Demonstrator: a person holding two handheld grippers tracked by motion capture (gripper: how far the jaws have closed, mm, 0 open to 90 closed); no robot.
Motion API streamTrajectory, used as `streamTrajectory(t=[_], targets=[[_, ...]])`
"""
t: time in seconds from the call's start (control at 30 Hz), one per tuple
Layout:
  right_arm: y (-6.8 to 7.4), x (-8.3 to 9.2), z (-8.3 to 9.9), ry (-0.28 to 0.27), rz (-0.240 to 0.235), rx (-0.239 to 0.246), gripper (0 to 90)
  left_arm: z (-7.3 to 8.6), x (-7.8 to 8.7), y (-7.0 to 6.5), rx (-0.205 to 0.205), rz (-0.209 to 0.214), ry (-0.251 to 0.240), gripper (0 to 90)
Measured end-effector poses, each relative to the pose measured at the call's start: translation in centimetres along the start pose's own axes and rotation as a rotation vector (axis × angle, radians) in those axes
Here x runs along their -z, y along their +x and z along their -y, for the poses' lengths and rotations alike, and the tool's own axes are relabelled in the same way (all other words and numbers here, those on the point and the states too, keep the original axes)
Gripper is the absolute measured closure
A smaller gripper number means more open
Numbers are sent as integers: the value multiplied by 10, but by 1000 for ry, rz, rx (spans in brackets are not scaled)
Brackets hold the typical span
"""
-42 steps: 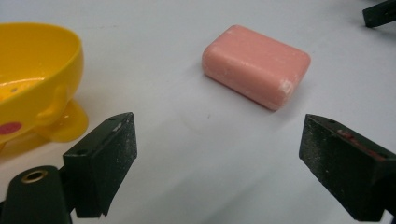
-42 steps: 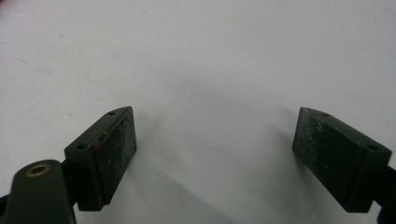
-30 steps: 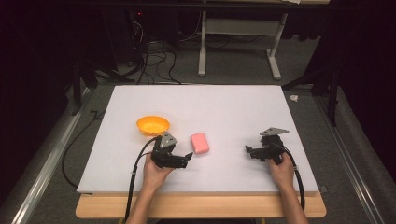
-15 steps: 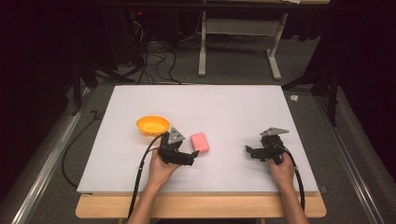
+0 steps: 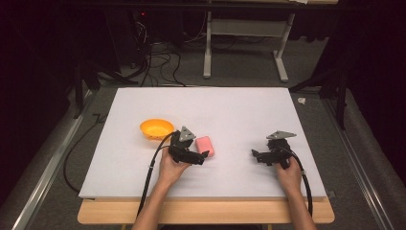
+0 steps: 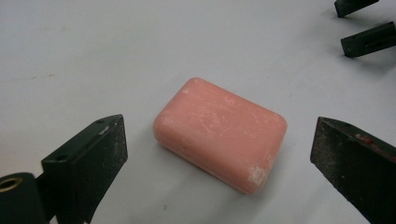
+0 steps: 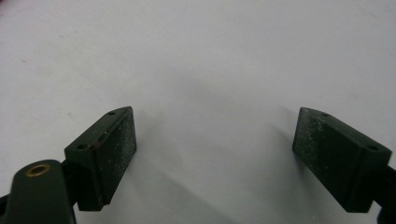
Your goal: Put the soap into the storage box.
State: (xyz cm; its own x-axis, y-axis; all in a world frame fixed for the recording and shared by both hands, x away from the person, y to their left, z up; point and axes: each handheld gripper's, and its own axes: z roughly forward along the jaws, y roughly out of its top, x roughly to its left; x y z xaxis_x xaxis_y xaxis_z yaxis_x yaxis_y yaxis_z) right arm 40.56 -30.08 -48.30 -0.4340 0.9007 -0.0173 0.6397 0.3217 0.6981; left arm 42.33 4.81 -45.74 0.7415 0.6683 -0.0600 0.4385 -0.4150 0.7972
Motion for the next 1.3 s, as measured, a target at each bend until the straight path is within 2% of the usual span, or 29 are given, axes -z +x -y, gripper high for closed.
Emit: streamTrajectory(t=[0.17,0.37,0.63,1.3], targets=[[0,0,0,0,0,0,142,-2,-7,2,-18,-10,20,39],[0,0,0,0,0,0,142,-6,-17,1,-42,-2,33,29],[0,0,0,0,0,0,142,-1,-31,4,-32,18,61,17],[0,0,0,0,0,-2,142,1,-44,2,-37,4,89,66]])
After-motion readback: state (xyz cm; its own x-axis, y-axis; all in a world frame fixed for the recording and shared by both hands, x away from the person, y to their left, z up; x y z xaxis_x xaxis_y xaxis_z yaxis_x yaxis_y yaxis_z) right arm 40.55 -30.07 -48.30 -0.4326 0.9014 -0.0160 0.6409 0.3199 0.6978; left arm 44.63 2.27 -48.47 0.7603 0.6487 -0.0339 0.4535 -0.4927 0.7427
